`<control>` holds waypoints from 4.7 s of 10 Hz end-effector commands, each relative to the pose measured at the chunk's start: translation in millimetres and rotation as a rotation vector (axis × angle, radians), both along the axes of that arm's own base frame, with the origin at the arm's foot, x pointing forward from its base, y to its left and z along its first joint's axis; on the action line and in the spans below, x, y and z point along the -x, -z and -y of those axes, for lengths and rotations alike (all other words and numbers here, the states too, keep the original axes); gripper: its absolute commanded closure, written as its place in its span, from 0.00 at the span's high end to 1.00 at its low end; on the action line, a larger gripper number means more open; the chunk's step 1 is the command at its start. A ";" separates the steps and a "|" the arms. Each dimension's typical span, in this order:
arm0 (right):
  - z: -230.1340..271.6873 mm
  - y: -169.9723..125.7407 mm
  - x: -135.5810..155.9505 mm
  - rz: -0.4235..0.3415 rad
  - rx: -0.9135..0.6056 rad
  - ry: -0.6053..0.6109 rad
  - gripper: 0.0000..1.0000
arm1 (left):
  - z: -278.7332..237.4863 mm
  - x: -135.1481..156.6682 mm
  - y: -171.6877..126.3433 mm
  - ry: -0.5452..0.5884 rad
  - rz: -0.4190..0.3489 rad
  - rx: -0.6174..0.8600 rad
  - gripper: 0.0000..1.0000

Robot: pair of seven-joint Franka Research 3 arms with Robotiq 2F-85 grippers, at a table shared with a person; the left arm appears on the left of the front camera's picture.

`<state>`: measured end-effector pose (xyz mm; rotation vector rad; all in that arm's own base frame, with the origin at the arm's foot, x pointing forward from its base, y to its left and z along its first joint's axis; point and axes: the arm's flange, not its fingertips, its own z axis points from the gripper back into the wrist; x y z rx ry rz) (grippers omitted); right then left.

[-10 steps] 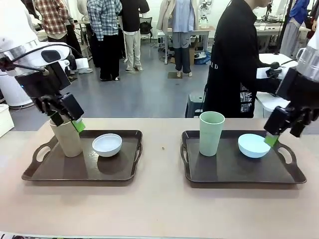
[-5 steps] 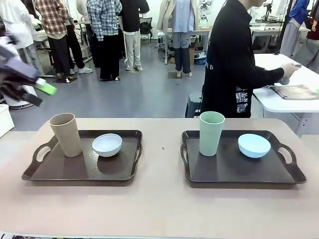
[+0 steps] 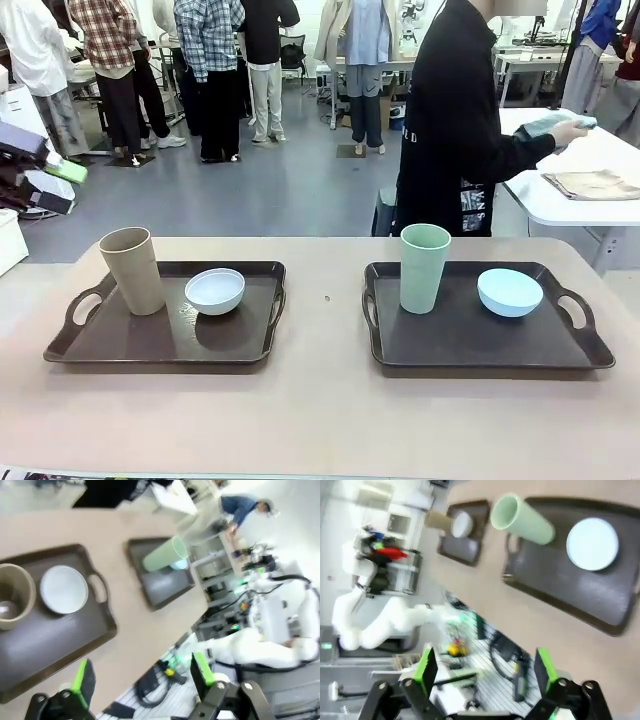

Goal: Set up a tray with a mat and arrange the tableware.
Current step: Pick up the Picnic Bowl and Reusable plastic cup from the Handle tray in front of the human's position and hold them in the air.

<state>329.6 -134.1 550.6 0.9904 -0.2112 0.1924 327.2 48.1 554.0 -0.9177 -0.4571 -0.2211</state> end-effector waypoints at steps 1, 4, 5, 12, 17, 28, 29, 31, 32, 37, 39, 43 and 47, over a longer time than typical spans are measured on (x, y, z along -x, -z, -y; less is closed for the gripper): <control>71.7 25.2 1.4 -0.128 -0.335 0.187 1.00 | -74.0 -1.6 1.4 0.031 -0.034 0.353 1.00; 90.6 63.2 6.8 -0.270 -0.411 0.476 1.00 | -72.0 -10.7 17.8 -0.102 -0.022 0.449 1.00; 102.8 58.6 23.4 -0.214 -0.309 0.315 1.00 | -97.9 13.5 5.7 -0.057 -0.013 0.409 1.00; 102.8 58.6 23.4 -0.214 -0.309 0.315 1.00 | -97.9 13.5 5.7 -0.057 -0.013 0.409 1.00; 102.8 58.6 23.4 -0.214 -0.309 0.315 1.00 | -97.9 13.5 5.7 -0.057 -0.013 0.409 1.00; 102.8 58.6 23.4 -0.214 -0.309 0.315 1.00 | -97.9 13.5 5.7 -0.057 -0.013 0.409 1.00; 102.8 58.6 23.4 -0.214 -0.309 0.315 1.00 | -97.9 13.5 5.7 -0.057 -0.013 0.409 1.00; 102.8 58.6 23.4 -0.214 -0.309 0.315 1.00 | -97.9 13.5 5.7 -0.057 -0.013 0.409 1.00; 102.8 58.6 23.4 -0.214 -0.309 0.315 1.00 | -97.9 13.5 5.7 -0.057 -0.013 0.409 1.00; 102.8 58.6 23.4 -0.214 -0.309 0.315 1.00 | -97.9 13.5 5.7 -0.057 -0.013 0.409 1.00; 102.8 58.6 23.4 -0.214 -0.309 0.315 1.00 | -97.9 13.5 5.7 -0.057 -0.013 0.409 1.00; 102.8 58.6 23.4 -0.214 -0.309 0.315 1.00 | -97.9 13.5 5.7 -0.057 -0.013 0.409 1.00; 102.8 58.6 23.4 -0.214 -0.309 0.315 1.00 | -97.9 13.5 5.7 -0.057 -0.013 0.409 1.00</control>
